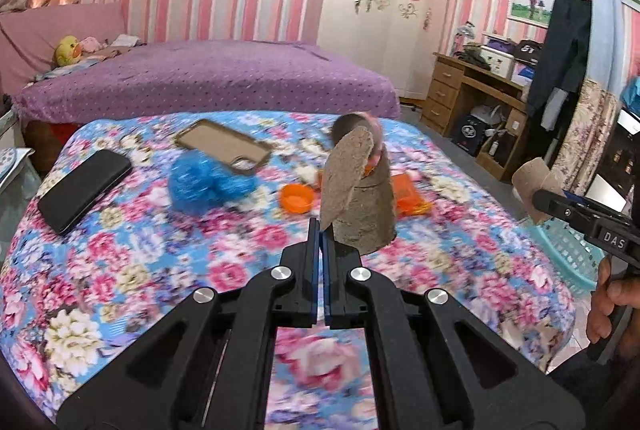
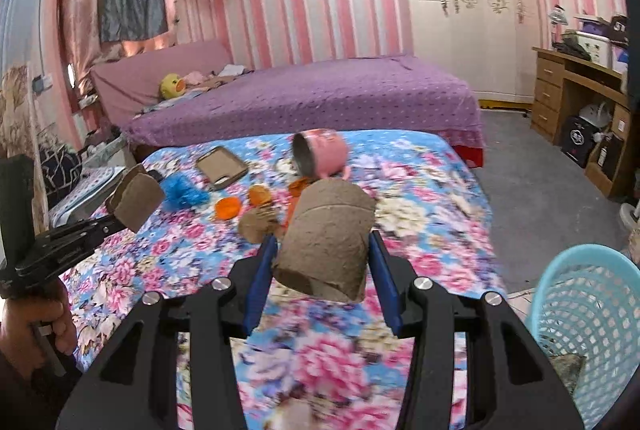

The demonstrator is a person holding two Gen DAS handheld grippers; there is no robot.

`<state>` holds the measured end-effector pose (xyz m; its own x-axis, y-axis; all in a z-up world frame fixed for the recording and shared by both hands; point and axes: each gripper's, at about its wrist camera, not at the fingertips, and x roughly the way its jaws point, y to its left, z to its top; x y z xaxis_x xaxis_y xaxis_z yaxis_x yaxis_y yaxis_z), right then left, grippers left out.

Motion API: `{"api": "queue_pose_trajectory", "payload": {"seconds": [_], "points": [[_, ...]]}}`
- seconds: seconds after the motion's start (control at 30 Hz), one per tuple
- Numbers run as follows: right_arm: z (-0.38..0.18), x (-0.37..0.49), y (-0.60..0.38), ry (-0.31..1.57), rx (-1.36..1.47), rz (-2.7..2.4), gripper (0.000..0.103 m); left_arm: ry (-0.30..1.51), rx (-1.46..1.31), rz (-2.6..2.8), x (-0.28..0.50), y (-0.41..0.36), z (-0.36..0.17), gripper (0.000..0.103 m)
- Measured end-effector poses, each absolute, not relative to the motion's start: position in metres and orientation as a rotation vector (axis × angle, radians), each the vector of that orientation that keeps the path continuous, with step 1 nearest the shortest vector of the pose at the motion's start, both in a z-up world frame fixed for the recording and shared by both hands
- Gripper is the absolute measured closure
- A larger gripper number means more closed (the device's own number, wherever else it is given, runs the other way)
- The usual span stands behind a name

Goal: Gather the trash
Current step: 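Carry both paper items to the blue basket and open both tools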

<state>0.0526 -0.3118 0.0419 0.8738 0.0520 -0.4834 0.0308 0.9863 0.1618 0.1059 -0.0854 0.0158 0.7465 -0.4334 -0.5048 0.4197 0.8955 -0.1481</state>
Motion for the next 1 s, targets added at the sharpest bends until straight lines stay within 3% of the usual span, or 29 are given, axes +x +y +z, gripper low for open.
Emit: {"api": "queue_pose_trajectory", "payload": {"seconds": [0.8, 0.87, 0.9, 0.93, 1.0], "points": [[0.025, -0.057, -0.5, 0.439, 0.334, -0.47, 0.056, 0.555, 0.047, -0.867, 0.058, -0.318, 0.041, 0.103], [0.021, -0.057, -0.505, 0.45, 0.341, -0.485, 0.052, 0.56, 0.067, -0.901, 0.052, -0.339, 0.041, 0.103], [0.02, -0.06, -0.51, 0.449, 0.343, -0.519, 0.045, 0.567, 0.071, -0.922, 0.05, -0.35, 0.041, 0.103], [0.021, -0.064, -0.515, 0.431, 0.351, -0.551, 0.028, 0.576, 0.073, -0.941, 0.047, -0.36, 0.04, 0.103], [0.024, -0.07, -0.522, 0.391, 0.376, -0.58, 0.023, 0.589, 0.075, -0.967, 0.042, -0.376, 0.036, 0.103]]}}
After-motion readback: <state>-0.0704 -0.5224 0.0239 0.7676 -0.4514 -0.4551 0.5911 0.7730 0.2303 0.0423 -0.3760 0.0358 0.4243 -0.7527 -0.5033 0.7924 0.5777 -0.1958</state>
